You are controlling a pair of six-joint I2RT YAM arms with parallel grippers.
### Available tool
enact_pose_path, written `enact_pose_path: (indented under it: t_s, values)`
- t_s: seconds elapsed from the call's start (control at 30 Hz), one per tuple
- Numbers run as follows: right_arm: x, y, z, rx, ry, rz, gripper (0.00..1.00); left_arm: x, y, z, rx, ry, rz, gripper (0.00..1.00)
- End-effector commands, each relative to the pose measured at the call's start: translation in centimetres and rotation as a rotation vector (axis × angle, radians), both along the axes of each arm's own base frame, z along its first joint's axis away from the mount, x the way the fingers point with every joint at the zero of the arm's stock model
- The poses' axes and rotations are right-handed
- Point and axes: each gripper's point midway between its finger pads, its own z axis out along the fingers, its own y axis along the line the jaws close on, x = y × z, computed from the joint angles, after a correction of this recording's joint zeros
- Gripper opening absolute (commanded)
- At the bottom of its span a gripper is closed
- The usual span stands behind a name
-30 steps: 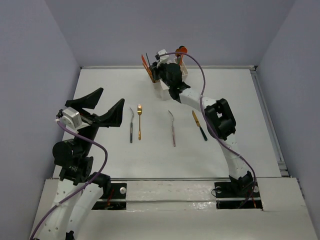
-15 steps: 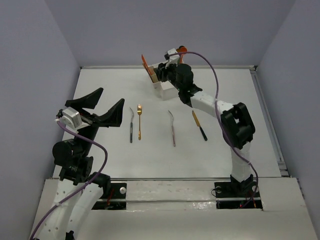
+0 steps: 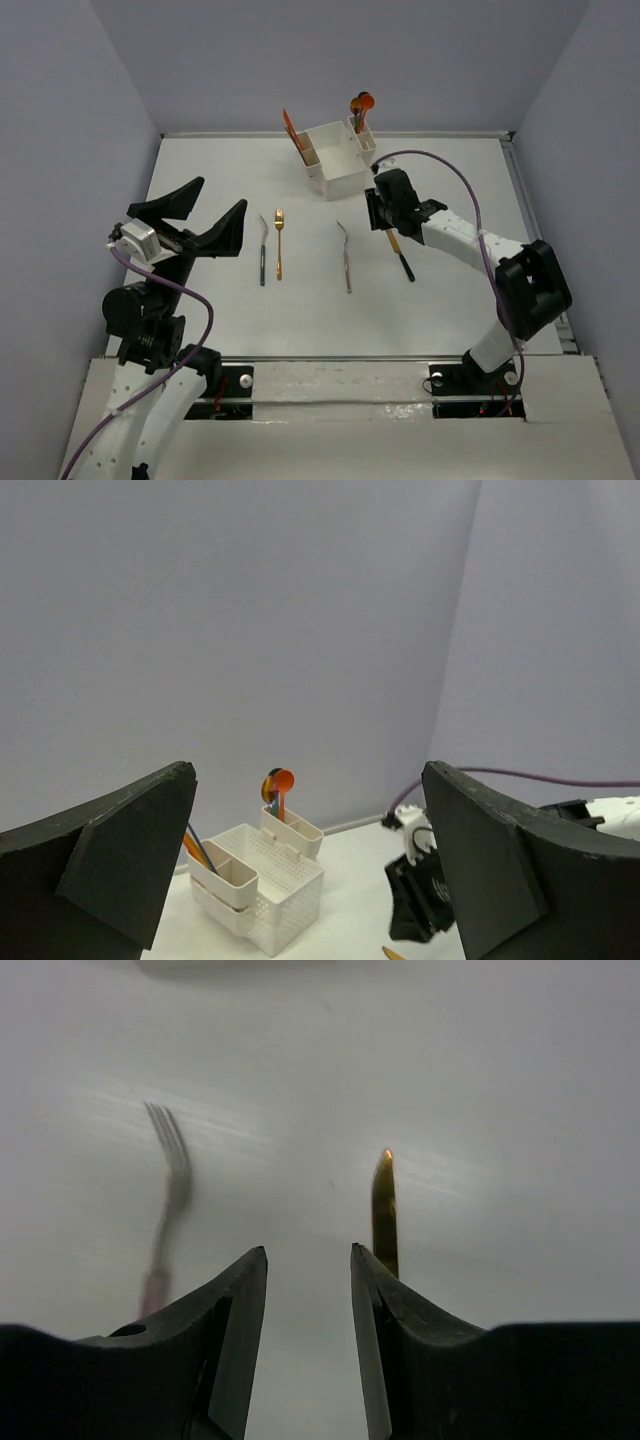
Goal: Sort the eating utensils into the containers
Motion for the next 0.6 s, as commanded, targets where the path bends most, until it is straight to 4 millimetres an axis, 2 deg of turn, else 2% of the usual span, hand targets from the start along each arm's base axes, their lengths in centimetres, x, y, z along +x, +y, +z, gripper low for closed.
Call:
enact_pose_path:
  t_s: [0.0,0.03,0.13,0.2,0.27,0.4,0.57]
  values:
    - [-5.8,-6.6,-4.4,-0.144,0.241,-0.118,0.47,-1.9,0.3,2.5,-0.013,-0.096,-0.01,0.99]
    - [-6.3,-6.8,-4.3,-0.128,0.253,-0.111,0.47,-1.9,0.4,2.5,-0.015,-0.097,-0.009,0.99]
    - [-7.6,-7.8,-5.7,-0.147,0.326,-0.106,0.52,-2.0,0.4,2.6,-0.018,-0.099,-0.009,0.99]
    - [-8.2,-8.4,-7.2,-0.179,0.386,-0.106,0.53,-2.2,0.6,2.7,-0.022,-0.104,-0.005,0.99]
    - [-8.6,-8.2,-8.2,-0.182,0.422,-0.092,0.53,-2.4,0.4,2.8,-0.023,-0.107,-0.016,0.99]
    - [-8.5,-8.6,-10.8,-0.198,0.49,-0.101,0.5,-2.6,0.5,2.9,-0.025,-0.112,-0.014,0.99]
    - [-8.1,-9.4,-12.1,-0.186,0.538,-0.112,0.47,-2.6,0.4,2.9,-0.026,-0.112,-0.02,0.99]
